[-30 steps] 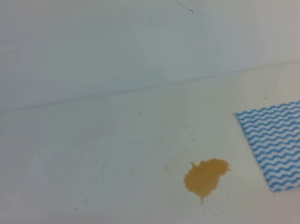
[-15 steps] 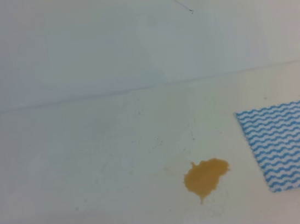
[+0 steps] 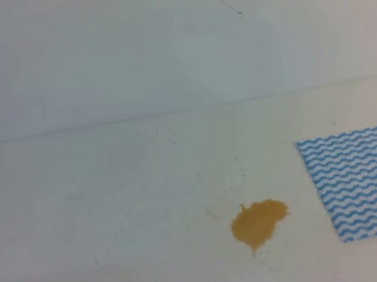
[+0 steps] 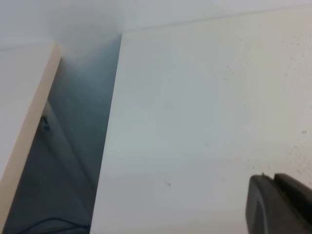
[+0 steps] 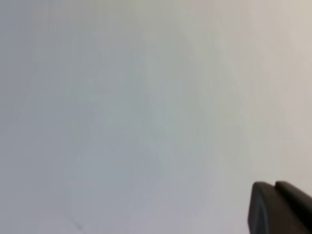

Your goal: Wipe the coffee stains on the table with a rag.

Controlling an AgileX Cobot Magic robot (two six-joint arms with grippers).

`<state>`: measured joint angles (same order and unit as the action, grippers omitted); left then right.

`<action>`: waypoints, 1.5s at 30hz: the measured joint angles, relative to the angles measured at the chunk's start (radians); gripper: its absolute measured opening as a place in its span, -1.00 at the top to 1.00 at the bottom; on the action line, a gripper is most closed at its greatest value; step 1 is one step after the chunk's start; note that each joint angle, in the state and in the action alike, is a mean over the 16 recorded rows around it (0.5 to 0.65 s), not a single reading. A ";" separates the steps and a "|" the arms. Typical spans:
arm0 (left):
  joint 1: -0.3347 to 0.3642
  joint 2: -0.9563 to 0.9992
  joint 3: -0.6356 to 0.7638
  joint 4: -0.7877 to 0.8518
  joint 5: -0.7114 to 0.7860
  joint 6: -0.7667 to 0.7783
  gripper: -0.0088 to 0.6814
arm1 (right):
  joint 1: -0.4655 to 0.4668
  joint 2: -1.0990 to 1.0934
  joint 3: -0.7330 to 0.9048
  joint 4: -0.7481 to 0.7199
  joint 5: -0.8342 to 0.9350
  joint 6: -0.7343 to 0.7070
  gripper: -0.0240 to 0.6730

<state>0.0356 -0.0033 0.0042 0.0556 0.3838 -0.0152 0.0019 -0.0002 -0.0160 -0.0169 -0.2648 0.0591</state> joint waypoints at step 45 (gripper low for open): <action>0.000 -0.010 0.013 0.000 -0.006 0.002 0.98 | 0.010 1.528 -0.955 0.198 0.675 -0.371 0.94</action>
<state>0.0356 -0.0132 0.0167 0.0553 0.3781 -0.0134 0.0123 1.5276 -0.9706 0.1814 0.4104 -0.3122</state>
